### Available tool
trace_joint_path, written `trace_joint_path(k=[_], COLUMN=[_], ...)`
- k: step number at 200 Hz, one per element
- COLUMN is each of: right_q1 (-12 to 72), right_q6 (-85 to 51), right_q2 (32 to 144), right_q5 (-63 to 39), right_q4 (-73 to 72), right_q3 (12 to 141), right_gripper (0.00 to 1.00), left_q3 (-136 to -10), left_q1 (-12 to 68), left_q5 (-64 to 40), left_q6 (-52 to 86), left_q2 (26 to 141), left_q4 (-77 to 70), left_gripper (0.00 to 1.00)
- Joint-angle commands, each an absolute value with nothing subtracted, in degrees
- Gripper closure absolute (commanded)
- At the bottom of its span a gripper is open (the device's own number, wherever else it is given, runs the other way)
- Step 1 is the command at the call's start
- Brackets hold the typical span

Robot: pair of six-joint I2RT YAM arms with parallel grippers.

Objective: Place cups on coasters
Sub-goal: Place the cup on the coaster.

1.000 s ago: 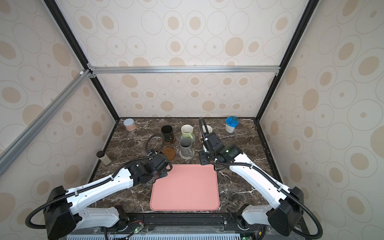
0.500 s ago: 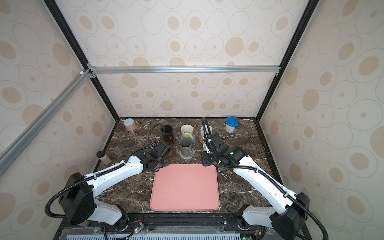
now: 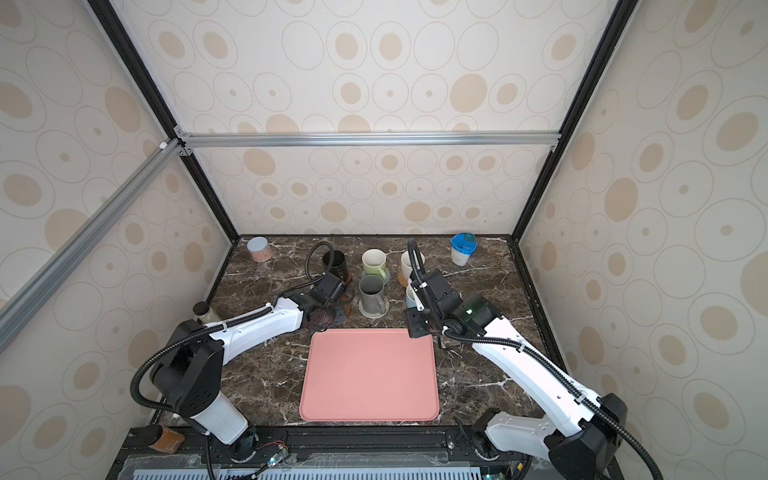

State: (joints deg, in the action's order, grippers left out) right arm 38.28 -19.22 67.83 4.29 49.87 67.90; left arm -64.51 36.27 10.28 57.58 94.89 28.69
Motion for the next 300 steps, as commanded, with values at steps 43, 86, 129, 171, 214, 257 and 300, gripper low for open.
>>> trace_joint_path(k=[43,86,129,171,214,257,300], right_q1=[38.6,38.6,38.6,38.6,38.6,38.5,38.6], right_q6=[-18.2,-18.2,-18.2,-18.2,-18.1,-18.1,-18.0], right_q2=[67.5,67.9,68.3,68.5,68.7,68.5,68.1], right_q5=[4.0,4.0,3.7,3.8,3.6,3.7,4.0], right_q4=[51.3,51.1,51.1,51.1,50.9,51.1,51.6], right_q3=[67.5,67.5,67.8,68.2,68.2,68.3,68.2], right_gripper=[0.45,0.44,0.44,0.44,0.44,0.44,0.44], left_q3=[-68.2,-67.5,-68.0,-68.3,-68.8,-69.5,-69.3], left_q1=[35.7,35.6,35.6,35.7,35.7,35.6,35.7], left_q5=[11.3,11.4,11.1,11.6,11.9,12.0,12.2], left_q6=[57.1,57.8,58.1,58.2,58.3,58.3,58.4], left_q2=[96.8,96.9,97.5,97.6,97.5,97.9,97.9], left_q4=[25.3,25.8,25.9,26.9,27.3,27.6,27.6], left_gripper=[0.95,0.94,0.92,0.89,0.82,0.77,0.67])
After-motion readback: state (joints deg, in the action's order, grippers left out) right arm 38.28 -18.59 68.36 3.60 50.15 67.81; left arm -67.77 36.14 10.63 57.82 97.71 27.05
